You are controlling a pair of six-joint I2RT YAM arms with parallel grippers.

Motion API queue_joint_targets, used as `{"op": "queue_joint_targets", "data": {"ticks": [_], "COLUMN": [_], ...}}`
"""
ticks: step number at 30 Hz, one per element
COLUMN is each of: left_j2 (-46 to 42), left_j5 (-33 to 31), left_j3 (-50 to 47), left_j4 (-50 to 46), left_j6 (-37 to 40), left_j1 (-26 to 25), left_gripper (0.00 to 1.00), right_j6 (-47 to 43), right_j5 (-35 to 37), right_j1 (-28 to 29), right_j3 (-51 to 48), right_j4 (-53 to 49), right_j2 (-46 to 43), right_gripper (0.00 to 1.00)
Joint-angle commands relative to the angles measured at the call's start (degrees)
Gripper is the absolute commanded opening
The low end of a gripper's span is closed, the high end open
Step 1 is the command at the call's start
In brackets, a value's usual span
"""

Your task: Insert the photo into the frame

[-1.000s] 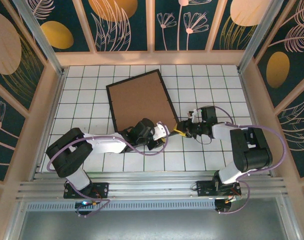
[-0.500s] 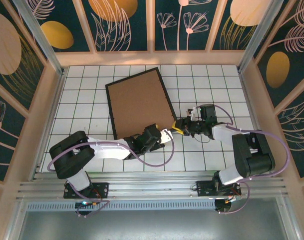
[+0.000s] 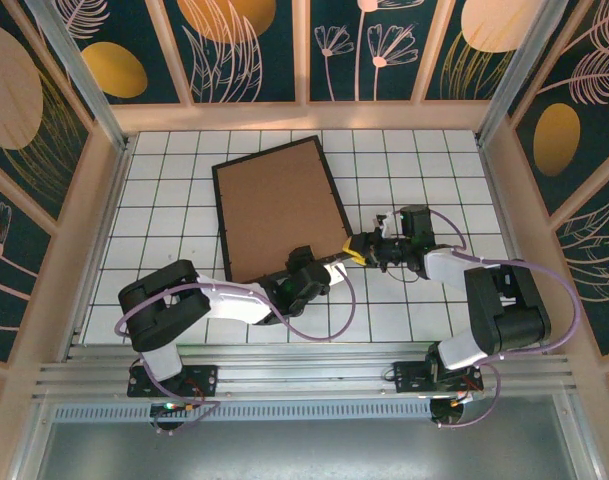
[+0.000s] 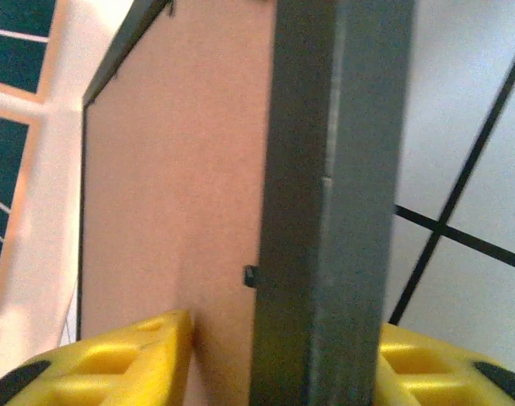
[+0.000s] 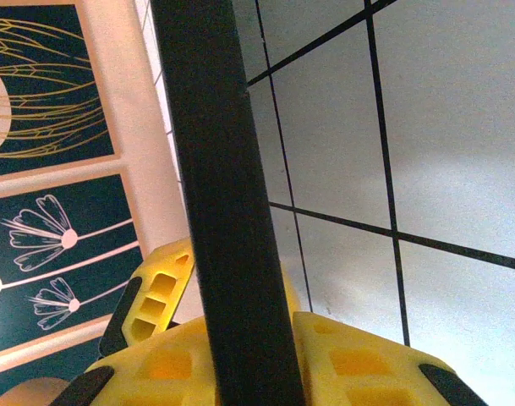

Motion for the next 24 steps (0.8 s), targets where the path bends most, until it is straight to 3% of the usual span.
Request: {"op": "queue_joint_targets", "data": {"ticks": [1,11,17,24], "left_j2": [0.74,-2.44,-8.20,-16.70], "left_j5": [-4.56,-7.95,-6.82,-2.64], "left_j3": [-0.54,-1.90,-1.20,3.49], "left_j4": [2.57,6.19,3.78,-3.89], "left_j6": [2.87,5.33,3.64,-2.36], "left_j1": [-0.08,-0.08,0.68,3.00], "left_gripper": [0.38,0.15,0.08,0.02], "right_j6": [2.80,0.03,-6.42,-15.47], "right_j5": [-0.58,-0.84,0.14,9.97], "right_j1": [0.00,-2.23,-6.61,-10.12], "right_j3": [2.44,4.90,10.30,20.25], "right_j4": [0.96,-2.58,-11.42,-20.86], "right_j2": [0.71,1.01,-2.55,-9.28], "right_gripper": [0.24,0.35,0.52,0.60]}}
